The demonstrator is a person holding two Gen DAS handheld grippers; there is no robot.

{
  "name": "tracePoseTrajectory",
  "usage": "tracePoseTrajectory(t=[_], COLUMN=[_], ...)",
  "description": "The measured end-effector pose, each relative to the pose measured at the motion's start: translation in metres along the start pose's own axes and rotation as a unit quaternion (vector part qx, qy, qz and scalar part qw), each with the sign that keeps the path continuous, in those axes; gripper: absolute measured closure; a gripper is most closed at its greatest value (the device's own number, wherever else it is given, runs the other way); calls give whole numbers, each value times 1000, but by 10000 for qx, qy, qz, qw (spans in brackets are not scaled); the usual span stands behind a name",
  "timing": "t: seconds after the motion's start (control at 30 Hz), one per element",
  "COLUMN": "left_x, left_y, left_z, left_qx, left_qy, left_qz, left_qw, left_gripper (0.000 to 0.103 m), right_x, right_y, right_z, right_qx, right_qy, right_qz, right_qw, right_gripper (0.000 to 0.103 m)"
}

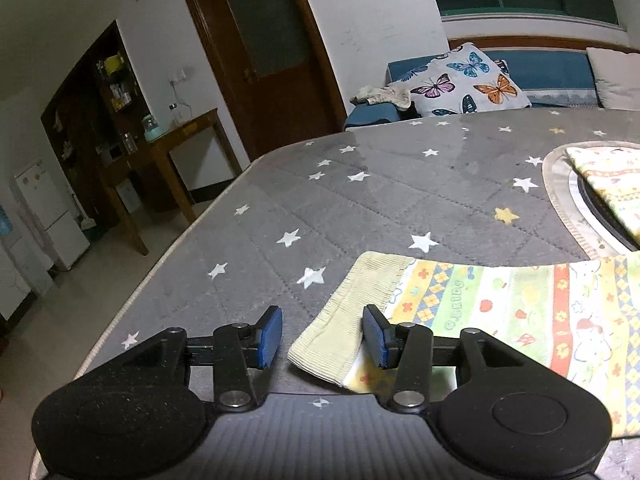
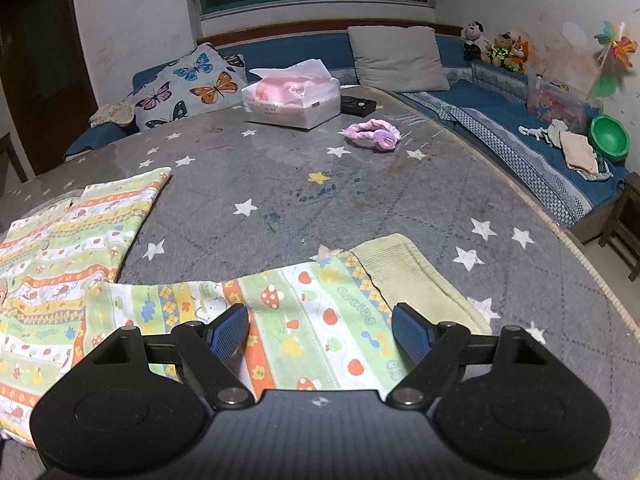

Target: Fold clothes

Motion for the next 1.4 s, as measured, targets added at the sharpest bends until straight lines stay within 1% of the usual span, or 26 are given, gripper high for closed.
tracePoseTrajectory(t=[0.1, 0.2, 0.27, 0.37, 0.47, 0.57, 0.7, 0.8, 0.87, 0.97, 1.0, 1.07, 1.17, 1.27, 1.4], left_x=[2, 9, 13, 20, 25, 29, 28, 20, 15, 9, 7, 6, 5, 5, 7], left_y=[3, 13, 23, 38, 49, 54, 49, 47, 48, 55, 57, 59, 62, 61, 64], left_z=[1, 14, 30, 67, 108, 149, 191, 219, 236, 252, 255, 259, 261, 259, 254], left_qx=[-22, -180, -409, -898, -1425, -1875, -2199, -2449, -2542, -2572, -2594, -2656, -2679, -2687, -2679], left_qy=[80, 81, 19, -221, -480, -717, -1014, -1274, -1471, -1727, -1773, -1801, -1847, -1798, -1709], left_qz=[-44, 22, 80, 182, 261, 266, 214, 147, 149, 278, 306, 323, 369, 371, 403], left_qw=[10000, 9998, 9991, 9955, 9883, 9793, 9700, 9610, 9558, 9504, 9489, 9466, 9449, 9456, 9473], left_gripper=[54, 54, 52, 52, 52, 52, 52, 52, 52, 52, 52, 52, 52, 52, 52], right_x=[0, 2, 3, 3, 0, -6, -20, -28, -32, -39, -41, -43, -43, -50, -64], right_y=[5, 16, 25, 40, 53, 63, 73, 79, 84, 91, 93, 101, 117, 137, 159], right_z=[0, -3, -9, -25, -46, -71, -105, -118, -126, -138, -142, -148, -160, -180, -210], right_qx=[-32, -12, 105, 340, 609, 875, 1182, 1306, 1373, 1473, 1506, 1604, 1856, 2232, 2709], right_qy=[65, 162, 213, 371, 570, 821, 1140, 1296, 1393, 1539, 1587, 1634, 1711, 1926, 2278], right_qz=[52, 160, 208, 307, 365, 394, 390, 402, 411, 425, 430, 460, 512, 555, 556], right_qw=[10000, 9997, 9995, 9983, 9958, 9920, 9857, 9821, 9798, 9761, 9748, 9723, 9663, 9539, 9336], right_gripper=[22, 22, 22, 22, 22, 22, 22, 22, 22, 24, 27, 30, 39, 46, 51])
Point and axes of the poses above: each gripper's, at about its wrist camera, not at the fingertips, and y roughly against the way its jaws point, z to its right, x to its top, the point moved 9 cm from there along -y, roughly the way its jaws point, and after that the axes turned 15 degrees about -x, right-handed, at the moved point
